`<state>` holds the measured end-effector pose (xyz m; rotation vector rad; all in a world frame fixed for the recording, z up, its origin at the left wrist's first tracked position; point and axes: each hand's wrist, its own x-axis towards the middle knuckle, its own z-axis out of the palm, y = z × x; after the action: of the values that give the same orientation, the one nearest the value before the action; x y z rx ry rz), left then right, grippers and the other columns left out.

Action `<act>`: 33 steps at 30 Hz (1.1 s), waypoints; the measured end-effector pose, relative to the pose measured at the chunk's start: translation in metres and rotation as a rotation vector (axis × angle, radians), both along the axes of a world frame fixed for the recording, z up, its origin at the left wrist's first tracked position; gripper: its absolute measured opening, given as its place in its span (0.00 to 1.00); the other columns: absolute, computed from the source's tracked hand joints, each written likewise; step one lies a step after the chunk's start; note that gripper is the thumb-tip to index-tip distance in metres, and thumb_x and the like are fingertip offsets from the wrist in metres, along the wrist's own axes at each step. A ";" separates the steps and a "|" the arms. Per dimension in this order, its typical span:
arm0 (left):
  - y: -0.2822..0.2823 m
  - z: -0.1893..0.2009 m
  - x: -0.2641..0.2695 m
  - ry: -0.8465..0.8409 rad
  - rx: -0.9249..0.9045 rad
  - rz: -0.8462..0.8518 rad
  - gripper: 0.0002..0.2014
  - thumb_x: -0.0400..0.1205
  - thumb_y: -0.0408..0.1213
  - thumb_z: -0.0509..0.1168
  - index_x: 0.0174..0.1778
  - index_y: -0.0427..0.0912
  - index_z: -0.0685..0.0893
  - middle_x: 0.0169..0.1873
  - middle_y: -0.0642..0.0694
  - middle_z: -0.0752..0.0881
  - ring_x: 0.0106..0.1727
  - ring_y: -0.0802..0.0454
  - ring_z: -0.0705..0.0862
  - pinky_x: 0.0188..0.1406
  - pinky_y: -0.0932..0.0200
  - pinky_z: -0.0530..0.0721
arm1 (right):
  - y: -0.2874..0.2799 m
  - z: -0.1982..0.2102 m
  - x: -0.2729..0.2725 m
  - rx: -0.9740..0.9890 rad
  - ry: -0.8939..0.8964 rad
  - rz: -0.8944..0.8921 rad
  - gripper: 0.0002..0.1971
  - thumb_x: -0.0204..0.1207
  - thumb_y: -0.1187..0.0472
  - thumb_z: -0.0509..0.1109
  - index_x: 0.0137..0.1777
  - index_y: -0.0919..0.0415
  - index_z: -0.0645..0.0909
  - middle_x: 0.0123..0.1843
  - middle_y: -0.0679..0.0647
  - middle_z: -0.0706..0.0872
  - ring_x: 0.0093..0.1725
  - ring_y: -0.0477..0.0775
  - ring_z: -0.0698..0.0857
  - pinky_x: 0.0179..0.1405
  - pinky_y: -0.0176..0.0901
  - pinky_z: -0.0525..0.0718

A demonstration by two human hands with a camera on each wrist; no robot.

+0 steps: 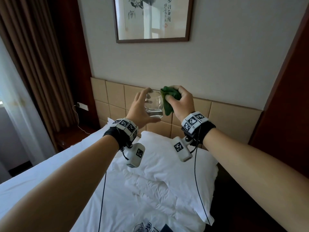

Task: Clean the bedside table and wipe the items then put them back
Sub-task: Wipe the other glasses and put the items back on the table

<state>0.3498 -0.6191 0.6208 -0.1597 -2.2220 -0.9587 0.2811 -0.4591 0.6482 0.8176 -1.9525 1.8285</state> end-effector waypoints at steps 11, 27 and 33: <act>-0.009 -0.008 -0.006 0.014 -0.027 0.074 0.51 0.56 0.38 0.87 0.75 0.51 0.69 0.61 0.50 0.75 0.53 0.71 0.76 0.46 0.77 0.76 | 0.003 -0.016 0.009 0.369 0.588 0.063 0.15 0.65 0.70 0.77 0.51 0.57 0.90 0.55 0.48 0.88 0.56 0.46 0.84 0.61 0.38 0.81; -0.013 -0.011 0.005 0.007 -0.174 0.130 0.52 0.56 0.46 0.86 0.75 0.51 0.67 0.60 0.51 0.75 0.56 0.56 0.79 0.60 0.48 0.84 | -0.010 -0.006 0.013 0.329 0.645 -0.018 0.13 0.67 0.67 0.76 0.52 0.60 0.89 0.52 0.52 0.88 0.52 0.52 0.85 0.54 0.49 0.85; -0.013 -0.010 0.007 -0.020 -0.187 0.133 0.52 0.56 0.41 0.86 0.76 0.48 0.68 0.57 0.49 0.74 0.56 0.51 0.79 0.57 0.44 0.83 | -0.013 -0.019 0.020 0.495 0.775 0.104 0.14 0.62 0.65 0.79 0.49 0.58 0.90 0.52 0.50 0.88 0.55 0.56 0.84 0.55 0.45 0.82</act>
<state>0.3570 -0.6326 0.6107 -0.0860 -2.3073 -0.6832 0.3010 -0.4716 0.6290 1.5162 -1.8242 0.8271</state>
